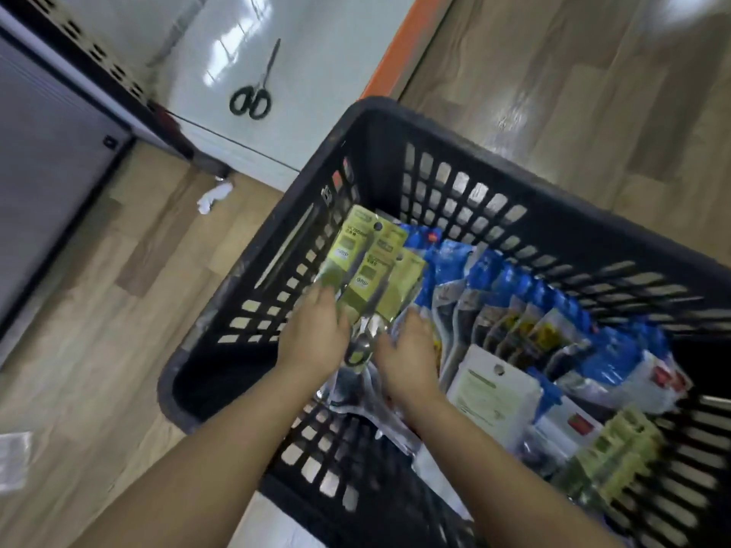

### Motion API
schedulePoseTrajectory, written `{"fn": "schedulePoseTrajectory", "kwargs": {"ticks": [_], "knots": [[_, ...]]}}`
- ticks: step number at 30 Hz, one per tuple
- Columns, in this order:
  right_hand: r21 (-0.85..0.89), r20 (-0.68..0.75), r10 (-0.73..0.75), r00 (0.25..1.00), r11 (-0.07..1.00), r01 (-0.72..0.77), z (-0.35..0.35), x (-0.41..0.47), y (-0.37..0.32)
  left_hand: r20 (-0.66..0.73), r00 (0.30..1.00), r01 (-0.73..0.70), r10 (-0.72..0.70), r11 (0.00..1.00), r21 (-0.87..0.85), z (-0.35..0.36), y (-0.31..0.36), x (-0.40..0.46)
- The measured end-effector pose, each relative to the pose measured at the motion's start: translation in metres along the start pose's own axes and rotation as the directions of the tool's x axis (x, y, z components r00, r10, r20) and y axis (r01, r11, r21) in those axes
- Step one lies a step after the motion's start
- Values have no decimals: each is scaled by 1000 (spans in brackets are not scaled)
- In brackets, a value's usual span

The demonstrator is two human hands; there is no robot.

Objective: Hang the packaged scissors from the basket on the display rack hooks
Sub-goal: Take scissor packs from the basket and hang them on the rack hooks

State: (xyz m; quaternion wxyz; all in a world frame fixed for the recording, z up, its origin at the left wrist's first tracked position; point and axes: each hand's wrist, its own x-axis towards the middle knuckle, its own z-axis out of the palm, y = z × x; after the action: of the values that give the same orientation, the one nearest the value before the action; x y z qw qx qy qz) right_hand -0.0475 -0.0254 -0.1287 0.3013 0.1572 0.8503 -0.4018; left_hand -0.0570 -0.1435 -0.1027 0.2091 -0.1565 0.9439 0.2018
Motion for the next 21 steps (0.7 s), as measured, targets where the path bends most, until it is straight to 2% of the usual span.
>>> {"fn": "schedulePoseTrajectory", "kwargs": {"ticks": [3,7,10,13,21], "knots": [[69,-68,-30,997,997,35,11,15,-5,-69,997,16,-16,1000,9,11,1,16],[103,-109,48,993,994,-37,24,20,-19,-128,989,79,-78,997,-4,23,6,21],[12,-218,64,974,998,-63,29,25,-25,-145,985,89,-88,996,3,28,5,22],[-20,-248,100,964,994,-109,28,31,-26,-154,985,81,-79,997,10,29,2,23],[279,-166,200,966,949,-148,5,31,-18,-137,989,59,-57,998,13,27,-1,22]]}}
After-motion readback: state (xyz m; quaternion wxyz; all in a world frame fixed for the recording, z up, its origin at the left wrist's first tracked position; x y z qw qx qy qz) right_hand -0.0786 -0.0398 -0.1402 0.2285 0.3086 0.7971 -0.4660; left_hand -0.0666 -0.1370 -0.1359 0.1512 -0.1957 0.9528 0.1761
